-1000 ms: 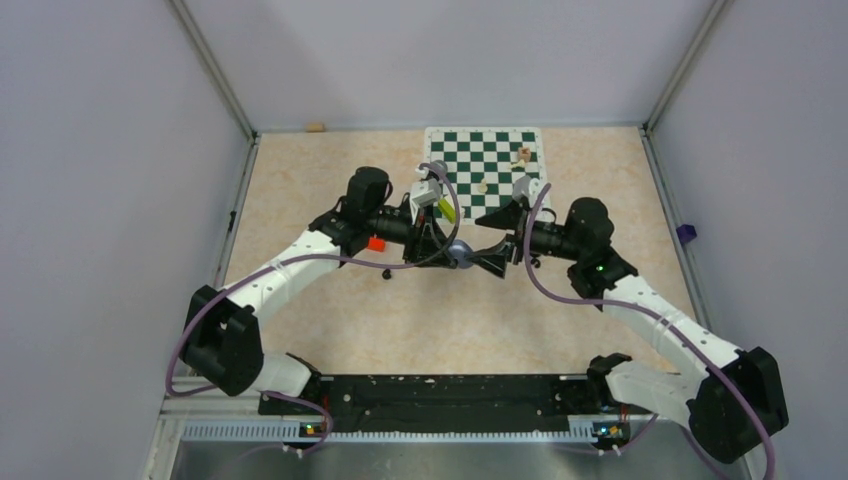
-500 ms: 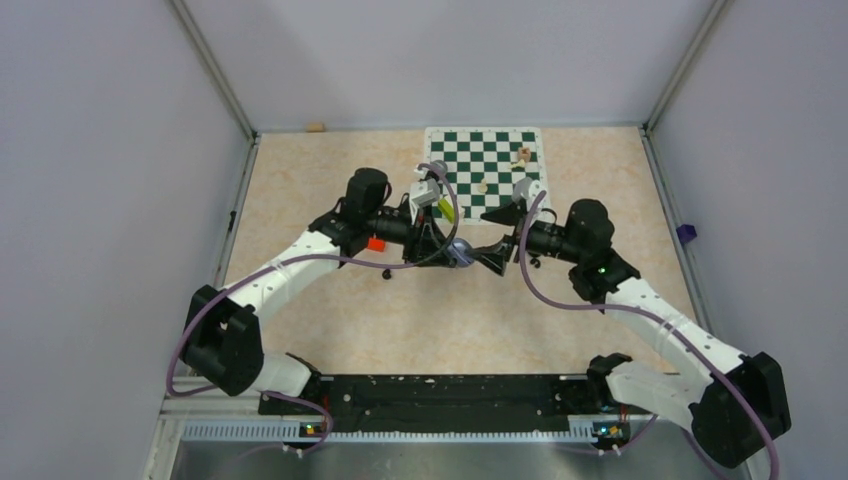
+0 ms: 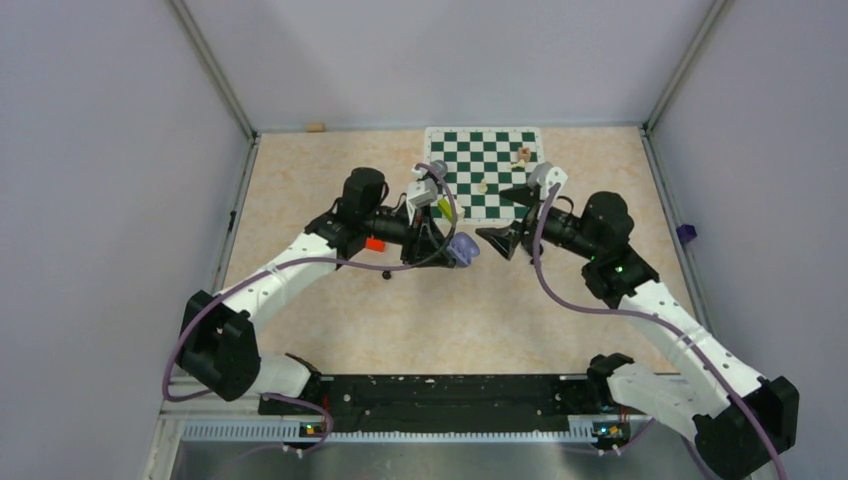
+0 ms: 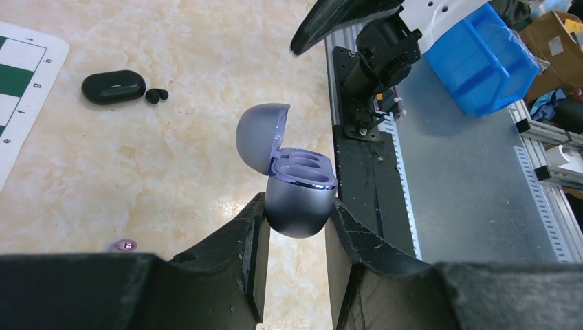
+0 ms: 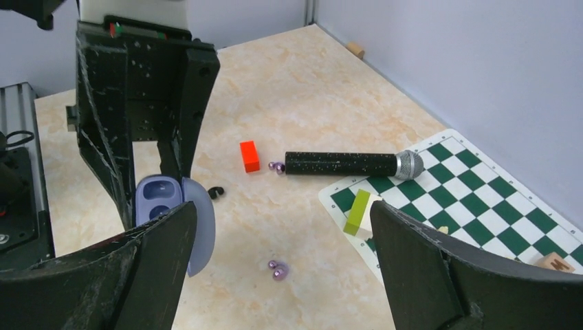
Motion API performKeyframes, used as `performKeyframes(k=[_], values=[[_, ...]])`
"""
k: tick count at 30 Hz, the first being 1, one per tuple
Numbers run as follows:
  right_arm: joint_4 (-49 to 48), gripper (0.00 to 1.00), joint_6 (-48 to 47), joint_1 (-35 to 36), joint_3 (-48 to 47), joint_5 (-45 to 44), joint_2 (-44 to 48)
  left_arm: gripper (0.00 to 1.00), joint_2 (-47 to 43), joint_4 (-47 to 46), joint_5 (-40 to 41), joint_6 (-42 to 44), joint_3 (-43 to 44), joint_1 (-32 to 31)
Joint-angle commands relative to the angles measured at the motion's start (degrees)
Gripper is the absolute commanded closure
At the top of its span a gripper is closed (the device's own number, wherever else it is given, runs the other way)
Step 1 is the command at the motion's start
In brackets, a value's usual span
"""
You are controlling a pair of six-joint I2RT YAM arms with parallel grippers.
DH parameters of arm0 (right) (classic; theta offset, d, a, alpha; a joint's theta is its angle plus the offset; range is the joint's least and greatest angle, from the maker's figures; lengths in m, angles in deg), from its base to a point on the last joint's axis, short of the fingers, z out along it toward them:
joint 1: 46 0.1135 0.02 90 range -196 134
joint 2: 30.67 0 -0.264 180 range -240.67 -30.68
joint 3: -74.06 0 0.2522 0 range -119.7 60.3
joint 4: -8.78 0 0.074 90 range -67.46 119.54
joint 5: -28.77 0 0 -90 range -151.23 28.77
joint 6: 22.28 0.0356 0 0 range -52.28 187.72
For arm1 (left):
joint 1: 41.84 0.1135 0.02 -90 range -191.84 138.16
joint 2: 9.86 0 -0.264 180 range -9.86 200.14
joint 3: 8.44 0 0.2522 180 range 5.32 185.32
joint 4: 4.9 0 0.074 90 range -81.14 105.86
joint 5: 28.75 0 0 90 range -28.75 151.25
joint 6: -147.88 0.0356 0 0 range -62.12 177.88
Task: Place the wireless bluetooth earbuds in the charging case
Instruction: Open the charging case, then pick up the earbud from the center of the board.
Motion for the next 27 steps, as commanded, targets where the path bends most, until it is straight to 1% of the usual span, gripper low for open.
performKeyframes(k=[1,3,5,8,10,13,17,20,25,27], values=[[2.7,0.04,0.1,-1.0,-6.4,-1.3,2.0,1.00,-2.2,0.0,-1.3,1.5,1.4,0.9],[2.9,0.04,0.7,-1.3,-7.3,-3.7,1.4,1.00,-2.3,4.0,-0.6,4.1,3.7,1.6],[3.3,0.03,0.6,-1.6,-8.3,-6.3,0.0,1.00,-2.5,10.8,0.8,8.9,8.1,2.3],[5.4,0.03,0.4,-1.8,-11.3,-11.1,-4.4,1.00,-3.1,19.7,3.8,15.6,13.2,4.0],[8.1,0.04,0.7,-2.3,-14.2,-12.3,-9.3,1.00,-4.4,22.5,4.6,18.2,15.0,5.4],[11.6,0.07,1.3,-2.6,-18.4,-12.5,-16.0,1.00,-6.5,22.8,5.3,19.2,15.5,8.1],[15.8,0.13,2.2,-2.6,-24.1,-10.2,-25.8,1.00,-9.1,22.3,6.1,18.3,13.8,12.2],[18.2,0.16,2.2,-2.6,-27.1,-8.3,-32.3,1.00,-11.1,23.8,3.9,20.8,10.5,15.9],[22.6,0.25,0.1,-2.5,-31.5,-5.6,-40.4,1.00,-15.1,24.6,4.0,24.2,3.6,20.7],[24.0,0.27,-0.3,-2.6,-32.4,-4.2,-42.9,1.00,-16.9,22.8,2.9,23.9,0.5,22.3]])
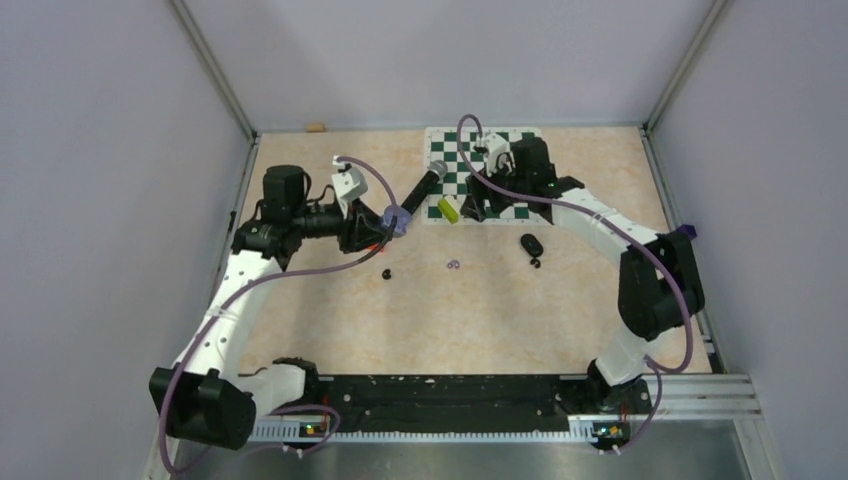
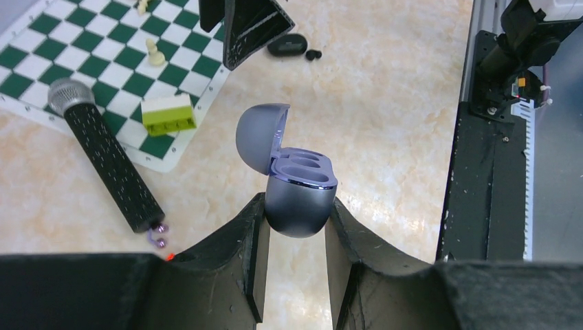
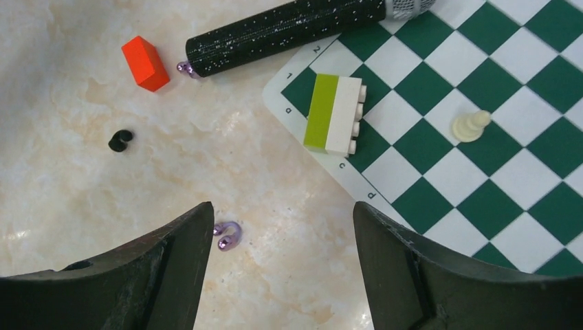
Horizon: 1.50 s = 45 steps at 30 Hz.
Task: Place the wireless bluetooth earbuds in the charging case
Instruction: Pick up the earbud from the center of the board.
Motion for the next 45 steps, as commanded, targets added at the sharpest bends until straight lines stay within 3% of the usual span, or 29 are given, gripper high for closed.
performKeyframes(k=[1,10,20,26,40,45], values=[[4.1,0.28,-1.2,-0.3,-4.9,4.3,-4.1,1.00,-4.3,-2.2,-2.9,2.0,-5.9,3.3],[2.4,0.41,3.4,-0.2,-2.3,11.2,-13.0,1.00,-6.4,-4.2,-8.2,1.0,-9.0,7.5],[1.1,0.49,5.6,1.5,-2.0,9.1,-17.0,1.00,-5.7,-4.1,-12.8,1.5,-10.4,9.9],[1.3,0.63,5.7,2.3,-2.1,9.0,-18.8,1.00,-5.4,-4.2,-15.2,1.2,-10.6,10.6],[3.3,0.66,4.5,2.8,-1.9,11.4,-22.0,1.00,-4.7,-6.2,-16.4,-0.7,-11.3,12.3],[9.8,0.66,2.8,2.9,-6.0,12.1,-25.2,1.00,-4.6,-6.2,-16.5,-0.9,-11.3,12.5]])
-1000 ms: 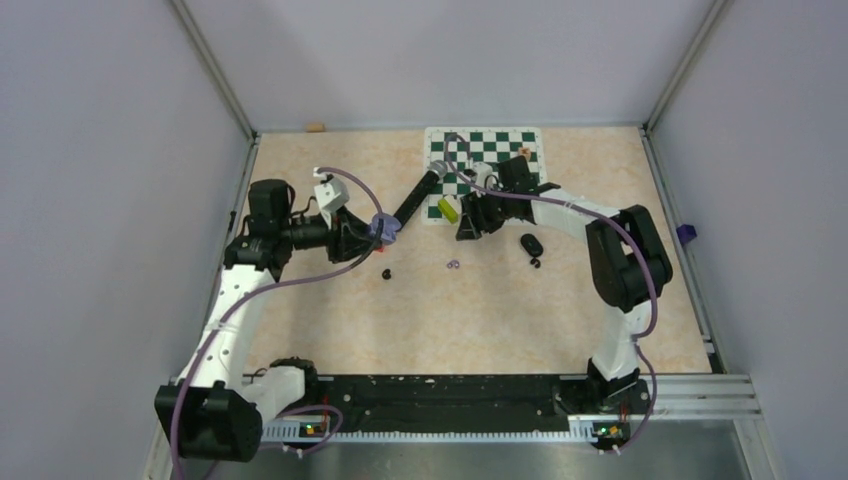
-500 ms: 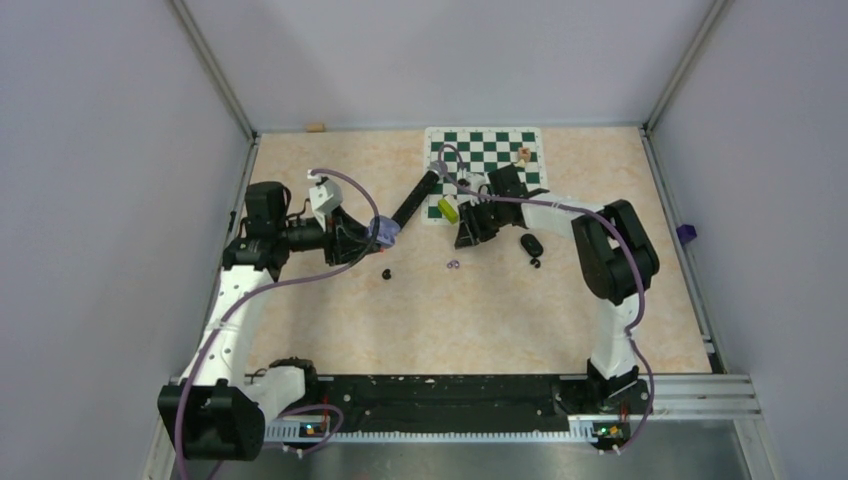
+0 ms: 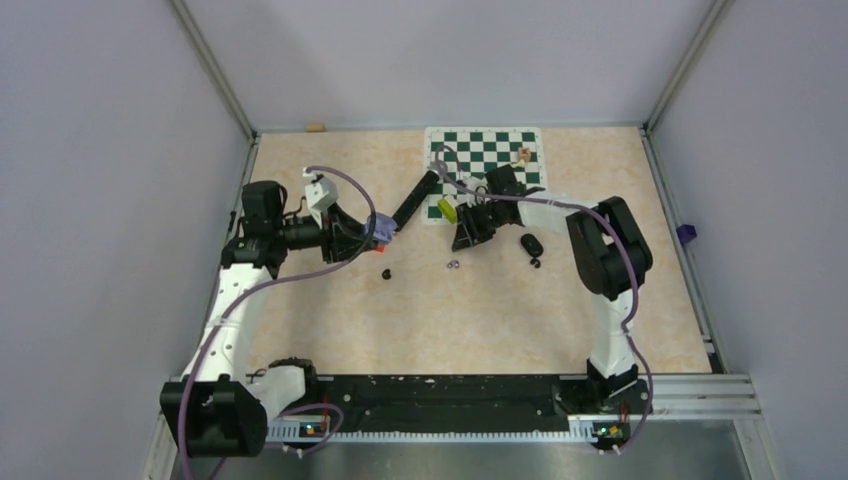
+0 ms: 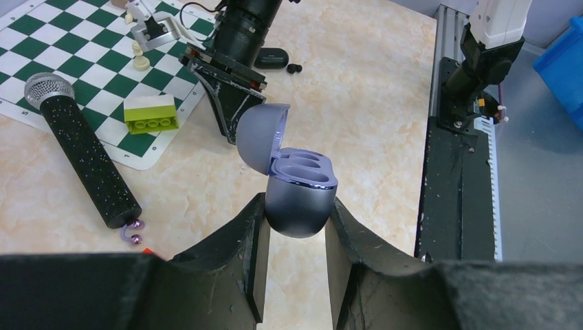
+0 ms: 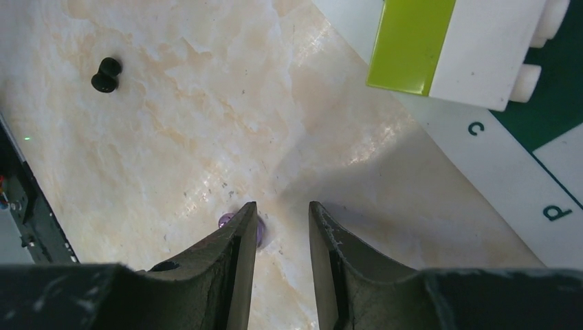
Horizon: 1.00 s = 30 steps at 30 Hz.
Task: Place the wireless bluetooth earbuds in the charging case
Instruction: Pick up the earbud from the center of the board.
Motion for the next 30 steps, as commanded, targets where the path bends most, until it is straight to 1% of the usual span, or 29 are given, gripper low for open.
performKeyframes(k=[1,6,11,20,23,30], values=[[7.6,0.66,-3.0,0.8,-4.3,0.2,-4.8,1.00,0.1,-2.5,-2.7,-0.4,-0.6,0.5],[8.0,0.66,-3.1,0.8,-4.4,-0.3,-6.6,1.00,-0.1,-2.6,-2.8,-0.1,-0.9,0.9],[7.7,0.67,-4.2,0.8,-3.2,-0.5,-5.2,0.99,-0.1,-2.7,-3.2,-0.2,-1.0,1.2],[9.9,0.70,-9.3,0.8,-2.4,1.0,-5.1,0.99,-0.4,-4.0,-5.3,-1.1,-1.5,2.3],[10.8,0.71,-10.7,0.8,-2.1,2.0,-5.1,0.98,-0.4,-4.1,-4.8,-1.3,-1.4,3.0],[13.4,0.71,-13.3,0.8,-2.5,3.3,-4.4,0.98,-0.9,-4.2,-5.8,-2.2,-1.1,4.1]])
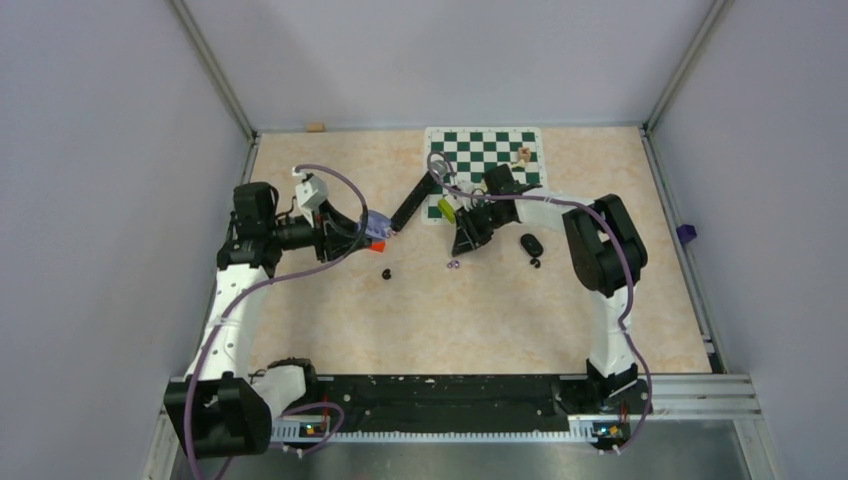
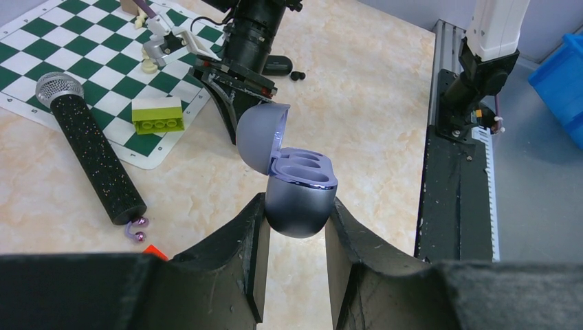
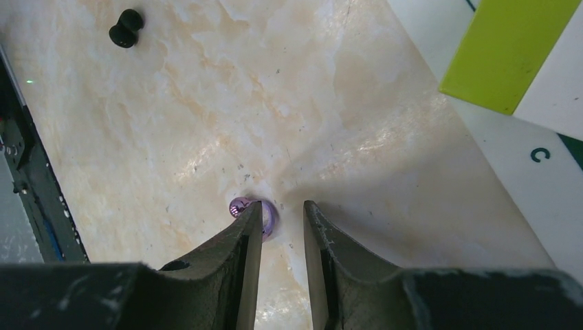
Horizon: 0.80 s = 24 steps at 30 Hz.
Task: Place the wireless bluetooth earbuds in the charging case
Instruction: Pick up the earbud from the center of the board.
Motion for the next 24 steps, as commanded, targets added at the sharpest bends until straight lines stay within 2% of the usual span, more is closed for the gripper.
performKeyframes(k=[1,24], values=[[6.5,0.71,-4.2,0.7,2.0,-2.4,-1.0,0.98,-1.2,-2.2,-2.5,-1.0,0.1,0.7],[10.2,0.68,-7.4,0.8,1.5,-1.6,-1.3,0.98,-1.7,-3.0,-5.0,-1.9,-0.1,2.6]])
